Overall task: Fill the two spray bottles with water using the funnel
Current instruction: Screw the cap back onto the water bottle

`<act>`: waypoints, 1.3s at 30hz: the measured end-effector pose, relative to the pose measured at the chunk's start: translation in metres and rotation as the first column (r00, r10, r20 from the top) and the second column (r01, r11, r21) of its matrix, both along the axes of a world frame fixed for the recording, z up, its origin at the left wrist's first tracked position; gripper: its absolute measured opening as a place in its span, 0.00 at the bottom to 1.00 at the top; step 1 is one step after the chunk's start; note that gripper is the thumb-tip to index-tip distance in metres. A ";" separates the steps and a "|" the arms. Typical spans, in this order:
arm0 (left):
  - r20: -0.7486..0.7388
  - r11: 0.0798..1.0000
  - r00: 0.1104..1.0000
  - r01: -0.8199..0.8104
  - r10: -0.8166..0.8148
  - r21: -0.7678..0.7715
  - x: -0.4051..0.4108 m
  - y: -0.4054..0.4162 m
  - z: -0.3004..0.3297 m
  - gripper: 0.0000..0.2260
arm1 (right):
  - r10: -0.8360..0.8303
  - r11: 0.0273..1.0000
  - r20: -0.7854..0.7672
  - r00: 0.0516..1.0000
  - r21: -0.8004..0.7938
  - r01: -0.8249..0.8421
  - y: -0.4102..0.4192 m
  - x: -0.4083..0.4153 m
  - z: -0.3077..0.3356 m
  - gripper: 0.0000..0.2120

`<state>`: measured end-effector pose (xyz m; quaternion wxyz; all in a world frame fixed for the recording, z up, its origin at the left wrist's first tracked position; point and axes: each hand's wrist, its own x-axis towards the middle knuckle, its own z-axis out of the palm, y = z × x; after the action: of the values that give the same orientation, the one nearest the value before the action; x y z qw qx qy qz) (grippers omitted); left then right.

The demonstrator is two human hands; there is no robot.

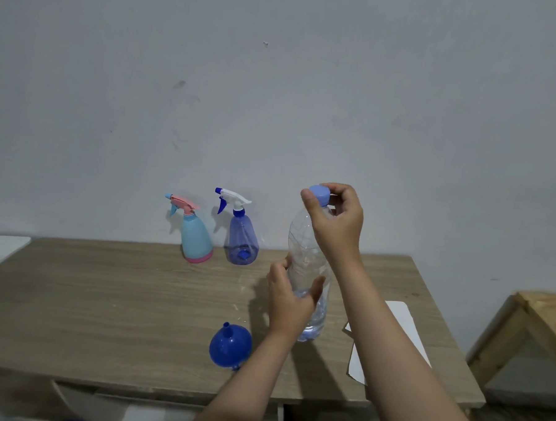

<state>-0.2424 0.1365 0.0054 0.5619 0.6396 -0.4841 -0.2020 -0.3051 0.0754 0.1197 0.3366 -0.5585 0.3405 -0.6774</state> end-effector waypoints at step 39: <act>0.224 0.869 0.974 -0.137 0.030 0.476 0.136 0.058 -0.105 0.38 | 0.052 0.916 -0.320 0.946 0.393 0.082 0.042 -0.013 -0.187 0.36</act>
<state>-0.1065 0.1950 -0.1000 0.3364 0.7987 -0.4457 -0.2244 -0.3181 0.1176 -0.0672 0.3782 -0.5782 0.5270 -0.4949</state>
